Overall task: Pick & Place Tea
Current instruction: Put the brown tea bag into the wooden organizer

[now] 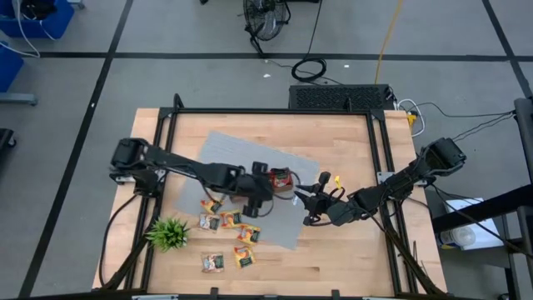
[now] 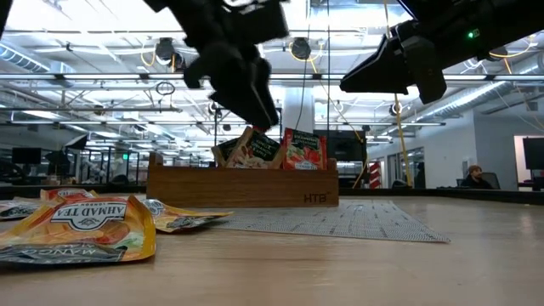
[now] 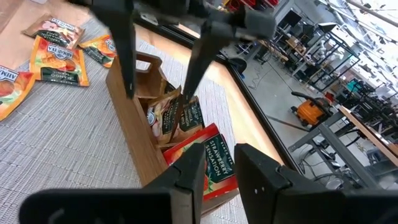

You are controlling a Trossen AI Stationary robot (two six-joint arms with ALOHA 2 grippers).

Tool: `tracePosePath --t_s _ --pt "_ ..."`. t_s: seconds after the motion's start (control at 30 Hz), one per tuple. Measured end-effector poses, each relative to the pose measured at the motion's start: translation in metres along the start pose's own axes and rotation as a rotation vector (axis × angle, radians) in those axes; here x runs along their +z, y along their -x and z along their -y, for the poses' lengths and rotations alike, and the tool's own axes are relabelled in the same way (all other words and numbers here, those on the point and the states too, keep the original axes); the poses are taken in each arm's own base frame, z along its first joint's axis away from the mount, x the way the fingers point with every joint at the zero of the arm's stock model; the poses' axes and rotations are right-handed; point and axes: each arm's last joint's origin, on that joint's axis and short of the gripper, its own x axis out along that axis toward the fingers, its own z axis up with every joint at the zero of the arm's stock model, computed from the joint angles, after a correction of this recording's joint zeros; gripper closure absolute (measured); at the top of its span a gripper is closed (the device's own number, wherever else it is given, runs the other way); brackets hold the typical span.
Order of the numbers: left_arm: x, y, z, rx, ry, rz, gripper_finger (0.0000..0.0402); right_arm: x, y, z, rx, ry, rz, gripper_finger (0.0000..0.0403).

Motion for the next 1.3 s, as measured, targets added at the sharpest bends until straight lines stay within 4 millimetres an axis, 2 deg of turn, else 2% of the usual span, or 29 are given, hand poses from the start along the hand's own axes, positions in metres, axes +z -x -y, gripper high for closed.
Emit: tracePosePath --t_s 0.13,0.3,0.77,1.0,1.3 --pt "0.003 -0.018 0.002 -0.012 -0.032 -0.122 0.0174 0.0 0.0 0.0 0.0 0.0 0.0 0.033" --pt "0.002 -0.024 0.004 -0.016 -0.062 -0.19 0.0191 0.0 0.0 0.0 0.0 0.0 -0.001 0.033" --pt "0.002 -0.004 -0.003 0.001 -0.02 -0.203 0.0244 0.0 0.0 0.0 -0.001 -0.008 0.003 0.033" --pt "-0.006 -0.002 -0.003 0.003 0.003 -0.278 0.0294 0.0 0.0 0.0 0.0 -0.007 0.001 0.033" --pt "-0.011 -0.003 -0.015 0.177 0.022 -0.335 0.0343 0.0 0.0 0.0 0.0 -0.008 0.001 0.033"
